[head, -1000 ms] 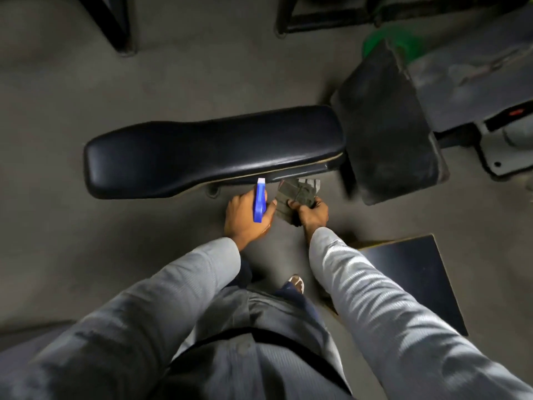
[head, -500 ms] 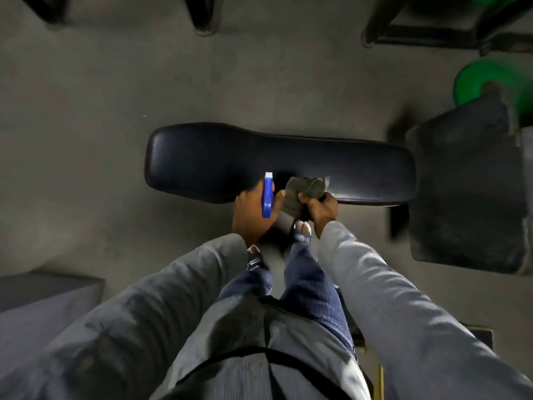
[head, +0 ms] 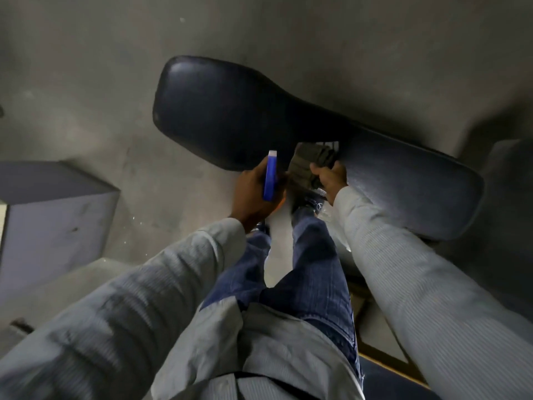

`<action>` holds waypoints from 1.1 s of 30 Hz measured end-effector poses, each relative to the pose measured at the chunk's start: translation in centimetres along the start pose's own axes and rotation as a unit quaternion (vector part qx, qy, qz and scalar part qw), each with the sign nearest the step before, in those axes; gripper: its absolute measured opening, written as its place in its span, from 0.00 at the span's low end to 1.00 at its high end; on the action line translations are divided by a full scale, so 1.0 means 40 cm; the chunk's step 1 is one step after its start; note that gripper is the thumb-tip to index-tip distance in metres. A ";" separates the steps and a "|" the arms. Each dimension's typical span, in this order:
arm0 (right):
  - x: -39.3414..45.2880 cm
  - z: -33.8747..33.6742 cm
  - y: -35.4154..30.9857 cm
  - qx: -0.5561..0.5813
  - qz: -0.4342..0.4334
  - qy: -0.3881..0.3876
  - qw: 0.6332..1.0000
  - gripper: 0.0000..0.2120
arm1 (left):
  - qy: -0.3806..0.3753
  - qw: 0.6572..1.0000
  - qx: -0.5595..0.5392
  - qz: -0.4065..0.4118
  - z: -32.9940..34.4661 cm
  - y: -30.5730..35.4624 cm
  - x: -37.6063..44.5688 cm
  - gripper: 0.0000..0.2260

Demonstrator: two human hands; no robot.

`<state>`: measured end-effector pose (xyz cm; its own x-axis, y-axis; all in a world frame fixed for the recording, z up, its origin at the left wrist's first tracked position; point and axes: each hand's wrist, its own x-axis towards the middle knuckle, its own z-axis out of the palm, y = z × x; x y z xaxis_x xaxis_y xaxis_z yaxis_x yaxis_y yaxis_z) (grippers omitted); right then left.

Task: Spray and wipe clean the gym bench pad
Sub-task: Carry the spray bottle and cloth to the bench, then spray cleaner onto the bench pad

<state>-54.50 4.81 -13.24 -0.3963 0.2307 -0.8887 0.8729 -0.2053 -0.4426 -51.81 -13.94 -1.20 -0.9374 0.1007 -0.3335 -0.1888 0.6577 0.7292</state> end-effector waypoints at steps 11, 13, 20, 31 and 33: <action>-0.039 -0.056 -0.027 -0.215 -0.088 -0.058 0.971 0.38 | 0.039 0.998 -0.004 -0.043 0.003 0.090 0.049 0.11; -0.099 -0.032 -0.052 -0.289 -0.178 -0.126 0.932 0.41 | 0.053 0.997 -0.016 -0.060 -0.009 0.095 0.061 0.13; -0.300 0.121 -0.161 -0.393 -0.341 -0.205 0.829 0.44 | 0.077 0.989 -0.105 -0.077 -0.097 0.069 0.071 0.20; -0.414 0.343 -0.209 -0.413 -0.407 -0.132 0.804 0.34 | 0.074 0.985 -0.151 -0.040 -0.287 -0.101 0.066 0.44; -0.401 0.378 -0.228 -0.376 -0.366 -0.099 0.845 0.35 | 0.064 0.990 -0.126 -0.025 -0.321 -0.137 0.054 0.44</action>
<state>-60.40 -11.39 3.22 -0.8835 -0.1452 -0.4455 0.2777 0.6035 -0.7474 -56.58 -26.93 1.75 -0.9513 -0.0339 -0.3065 -0.2883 0.4510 0.8447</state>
